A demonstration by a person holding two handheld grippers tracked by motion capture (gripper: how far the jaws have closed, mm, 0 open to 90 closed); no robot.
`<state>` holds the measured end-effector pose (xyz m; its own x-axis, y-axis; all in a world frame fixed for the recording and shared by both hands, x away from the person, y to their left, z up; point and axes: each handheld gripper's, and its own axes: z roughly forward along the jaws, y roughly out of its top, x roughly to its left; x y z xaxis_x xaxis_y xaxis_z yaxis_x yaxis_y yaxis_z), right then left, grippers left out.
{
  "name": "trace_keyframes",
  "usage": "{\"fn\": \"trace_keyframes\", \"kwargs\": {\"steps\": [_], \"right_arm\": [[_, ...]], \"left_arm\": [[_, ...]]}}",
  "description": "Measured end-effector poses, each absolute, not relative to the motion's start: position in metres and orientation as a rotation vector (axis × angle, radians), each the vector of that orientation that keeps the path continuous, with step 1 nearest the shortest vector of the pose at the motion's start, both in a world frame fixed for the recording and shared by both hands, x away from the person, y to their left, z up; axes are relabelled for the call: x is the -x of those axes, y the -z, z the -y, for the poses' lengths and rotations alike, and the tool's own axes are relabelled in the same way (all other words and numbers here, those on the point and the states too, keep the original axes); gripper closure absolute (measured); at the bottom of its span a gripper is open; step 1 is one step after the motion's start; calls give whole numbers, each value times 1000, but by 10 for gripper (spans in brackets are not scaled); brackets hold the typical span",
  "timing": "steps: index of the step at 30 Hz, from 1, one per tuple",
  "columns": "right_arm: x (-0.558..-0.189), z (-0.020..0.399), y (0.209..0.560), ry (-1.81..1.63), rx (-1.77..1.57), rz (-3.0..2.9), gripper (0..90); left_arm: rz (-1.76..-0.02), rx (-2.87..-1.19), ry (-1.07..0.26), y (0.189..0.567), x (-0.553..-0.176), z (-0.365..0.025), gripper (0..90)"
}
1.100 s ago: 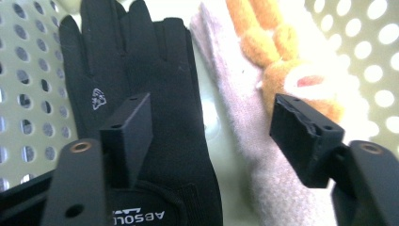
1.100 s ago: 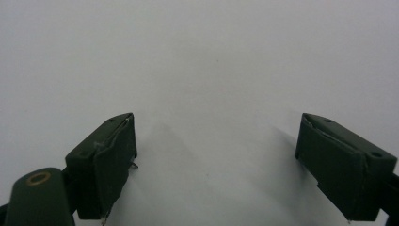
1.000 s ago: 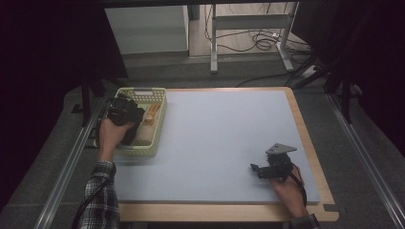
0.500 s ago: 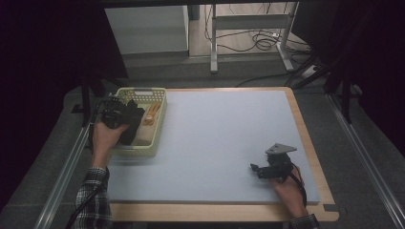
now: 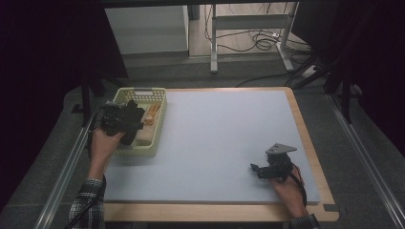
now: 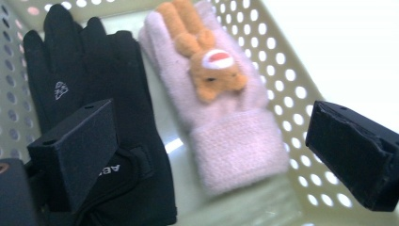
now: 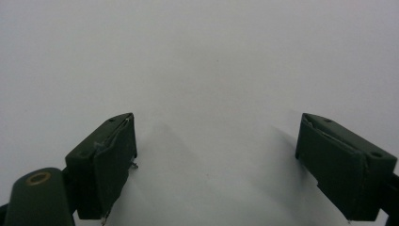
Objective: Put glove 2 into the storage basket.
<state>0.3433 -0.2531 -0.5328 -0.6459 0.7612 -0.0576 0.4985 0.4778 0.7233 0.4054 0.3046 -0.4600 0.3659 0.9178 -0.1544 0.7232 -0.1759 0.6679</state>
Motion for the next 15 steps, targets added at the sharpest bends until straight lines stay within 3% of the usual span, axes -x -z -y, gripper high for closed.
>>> {"fn": "trace_keyframes", "kwargs": {"steps": [15], "right_arm": [[-343, 253, 533, -974, -1057, -2357, 127]], "left_arm": [[-1279, -1995, -406, 456, -384, -280, 27]]}}
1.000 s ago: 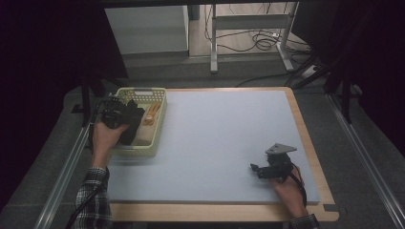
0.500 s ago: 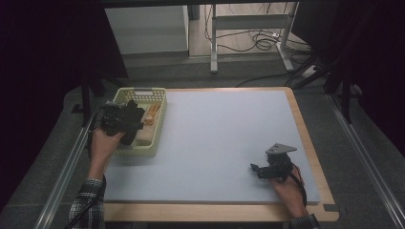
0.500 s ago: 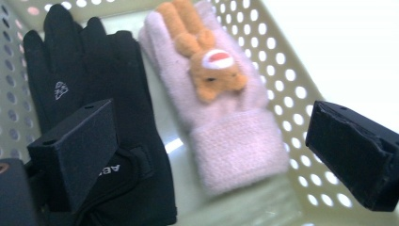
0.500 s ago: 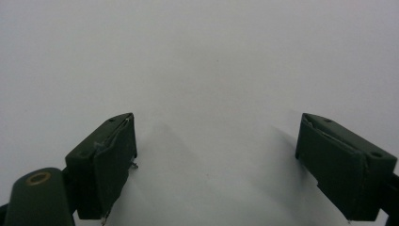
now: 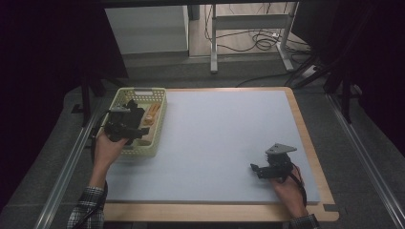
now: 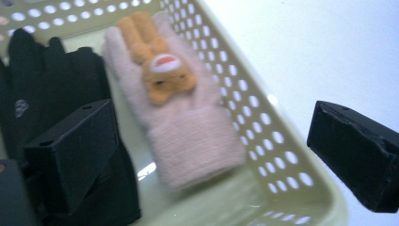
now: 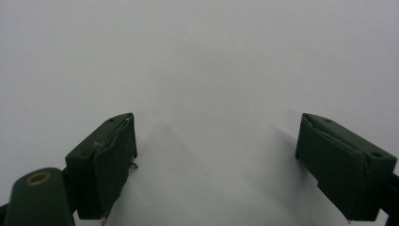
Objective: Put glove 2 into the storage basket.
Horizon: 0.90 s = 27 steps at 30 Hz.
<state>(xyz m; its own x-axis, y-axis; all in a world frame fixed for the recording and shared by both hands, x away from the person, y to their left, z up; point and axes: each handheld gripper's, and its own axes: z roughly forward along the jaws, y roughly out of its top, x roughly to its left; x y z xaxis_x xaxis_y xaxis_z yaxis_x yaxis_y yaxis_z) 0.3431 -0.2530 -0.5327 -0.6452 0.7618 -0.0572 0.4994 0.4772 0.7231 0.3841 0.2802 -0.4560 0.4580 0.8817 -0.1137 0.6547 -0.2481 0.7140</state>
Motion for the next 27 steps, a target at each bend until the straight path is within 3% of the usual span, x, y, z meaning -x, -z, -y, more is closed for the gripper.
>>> {"fn": "trace_keyframes", "kwargs": {"steps": [27], "right_arm": [[-343, 253, 533, -972, -1056, -2356, 127]], "left_arm": [[-994, -2070, -366, 452, -359, -190, 24]]}}
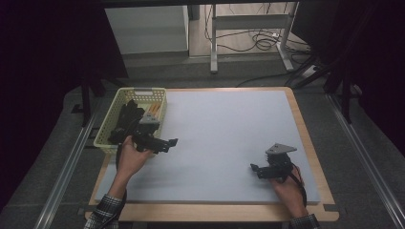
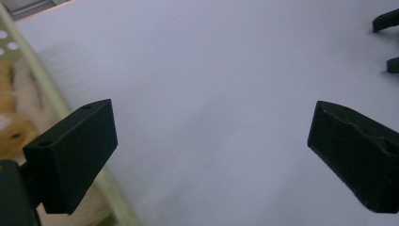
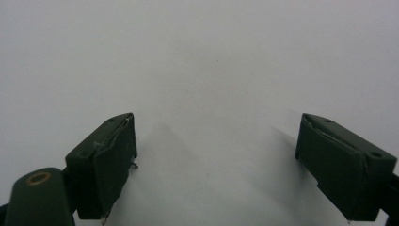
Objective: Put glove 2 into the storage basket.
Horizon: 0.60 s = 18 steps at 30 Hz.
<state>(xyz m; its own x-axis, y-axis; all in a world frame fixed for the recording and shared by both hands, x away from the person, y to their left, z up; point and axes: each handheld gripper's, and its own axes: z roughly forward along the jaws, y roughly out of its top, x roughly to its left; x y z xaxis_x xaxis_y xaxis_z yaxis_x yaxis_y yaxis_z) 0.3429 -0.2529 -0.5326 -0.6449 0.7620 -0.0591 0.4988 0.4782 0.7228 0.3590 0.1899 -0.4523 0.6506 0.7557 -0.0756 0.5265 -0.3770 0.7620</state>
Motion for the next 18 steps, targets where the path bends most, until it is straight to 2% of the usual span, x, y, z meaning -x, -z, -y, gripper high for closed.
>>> {"fn": "trace_keyframes", "kwargs": {"steps": [18], "right_arm": [[-343, 253, 533, -972, -1058, -2356, 127]], "left_arm": [[-846, -2106, -299, 455, -354, -129, 23]]}}
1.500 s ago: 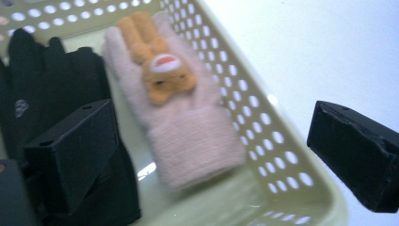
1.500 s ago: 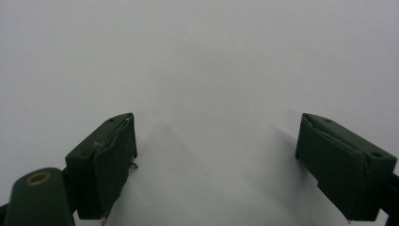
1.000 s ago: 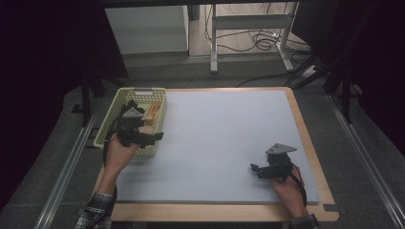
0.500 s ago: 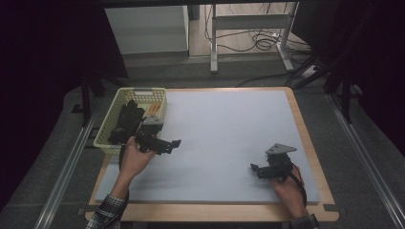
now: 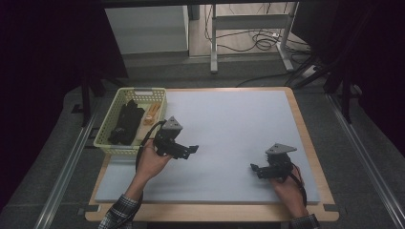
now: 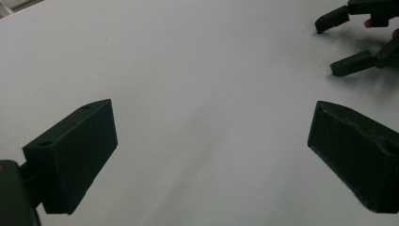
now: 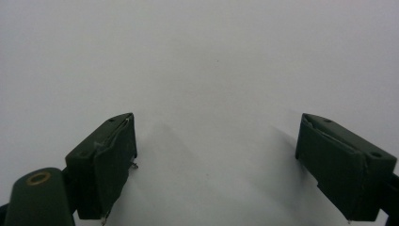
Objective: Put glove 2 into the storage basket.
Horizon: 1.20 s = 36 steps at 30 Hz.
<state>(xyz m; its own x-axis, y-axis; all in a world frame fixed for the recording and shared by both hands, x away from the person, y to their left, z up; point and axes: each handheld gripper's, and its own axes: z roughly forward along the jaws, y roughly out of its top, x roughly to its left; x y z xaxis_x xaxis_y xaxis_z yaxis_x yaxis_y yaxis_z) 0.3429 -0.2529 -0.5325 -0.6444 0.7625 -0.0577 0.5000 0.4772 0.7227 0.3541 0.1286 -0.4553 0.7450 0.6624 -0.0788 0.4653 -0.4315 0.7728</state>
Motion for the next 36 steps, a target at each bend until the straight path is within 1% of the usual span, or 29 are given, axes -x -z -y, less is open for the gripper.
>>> {"fn": "trace_keyframes", "kwargs": {"steps": [14, 25, 36], "right_arm": [[-343, 253, 533, -972, -1057, -2356, 127], [-343, 253, 533, -973, -1056, -2355, 127], [-343, 253, 533, -972, -1055, -2356, 127]], "left_arm": [[-755, -2130, -259, 468, -346, -93, 23], [-710, -2158, -229, 496, -341, -74, 21], [-709, -2202, -222, 524, -338, -63, 20]]}}
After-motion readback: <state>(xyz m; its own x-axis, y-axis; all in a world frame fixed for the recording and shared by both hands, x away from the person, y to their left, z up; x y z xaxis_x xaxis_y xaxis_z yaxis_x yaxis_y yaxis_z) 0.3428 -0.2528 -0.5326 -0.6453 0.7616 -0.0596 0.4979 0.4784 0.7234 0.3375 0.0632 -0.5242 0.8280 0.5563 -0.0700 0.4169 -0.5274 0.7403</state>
